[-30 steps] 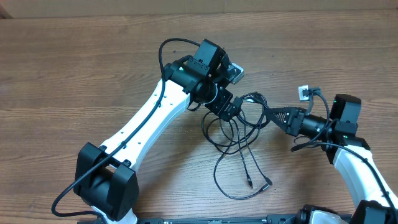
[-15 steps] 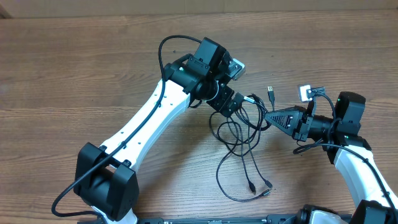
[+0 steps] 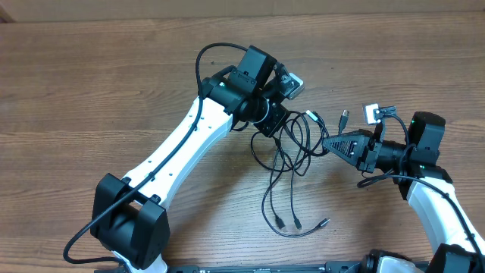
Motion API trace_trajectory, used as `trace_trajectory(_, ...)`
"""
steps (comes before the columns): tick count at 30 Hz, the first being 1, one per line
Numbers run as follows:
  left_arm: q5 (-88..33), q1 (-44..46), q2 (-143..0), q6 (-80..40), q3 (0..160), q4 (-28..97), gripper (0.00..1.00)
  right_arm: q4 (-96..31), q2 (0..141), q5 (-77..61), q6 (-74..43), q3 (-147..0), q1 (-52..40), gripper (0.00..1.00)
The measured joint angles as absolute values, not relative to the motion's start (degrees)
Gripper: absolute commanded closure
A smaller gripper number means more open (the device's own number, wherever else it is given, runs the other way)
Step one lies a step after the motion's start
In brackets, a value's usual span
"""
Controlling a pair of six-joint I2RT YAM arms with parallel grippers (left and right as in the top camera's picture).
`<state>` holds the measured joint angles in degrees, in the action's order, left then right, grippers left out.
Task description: Untangle cables
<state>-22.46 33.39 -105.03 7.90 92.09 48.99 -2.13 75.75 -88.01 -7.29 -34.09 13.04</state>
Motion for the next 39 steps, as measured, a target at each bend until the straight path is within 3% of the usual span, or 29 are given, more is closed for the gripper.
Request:
trace_trajectory(10, -9.6, 33.3, -105.0, -0.1, 92.1, 53.8, 0.95, -2.2, 75.7, -83.7, -10.5, -34.1, 13.1, 0.96)
trace_trajectory(18, -6.6, 33.3, -105.0, -3.1, 92.1, 54.0, 0.96, -3.4, 75.7, -79.2, -13.5, -34.1, 13.9, 0.96)
trace_trajectory(20, -6.6, 33.2, -105.0, -3.2, 92.1, 53.8, 0.96, -3.6, 75.7, -78.6, -13.5, -34.1, 13.9, 0.65)
trace_trajectory(21, -6.6, 33.2, -105.0, -3.2, 92.1, 53.8, 0.96, -4.8, 75.7, -77.5, -13.6, -34.2, 13.9, 0.4)
trace_trajectory(22, -6.6, 33.2, -105.0, -3.2, 92.1, 53.8, 0.96, -5.8, 75.7, -75.9, -13.7, -34.2, 14.0, 0.31)
trace_trajectory(29, -6.8, 32.6, -105.0, -3.3, 92.1, 52.8, 0.96, -13.9, 75.6, -60.4, -13.9, -34.4, 14.2, 0.26)
trace_trajectory(35, -8.0, 32.6, -105.0, -2.7, 92.1, 52.7, 0.96, -13.6, 75.6, -59.3, -12.7, -34.4, 14.2, 0.29)
trace_trajectory(39, -16.6, 32.6, -105.1, 3.8, 92.1, 52.0, 0.96, -13.5, 75.6, -59.7, -11.5, -34.4, 14.2, 0.29)
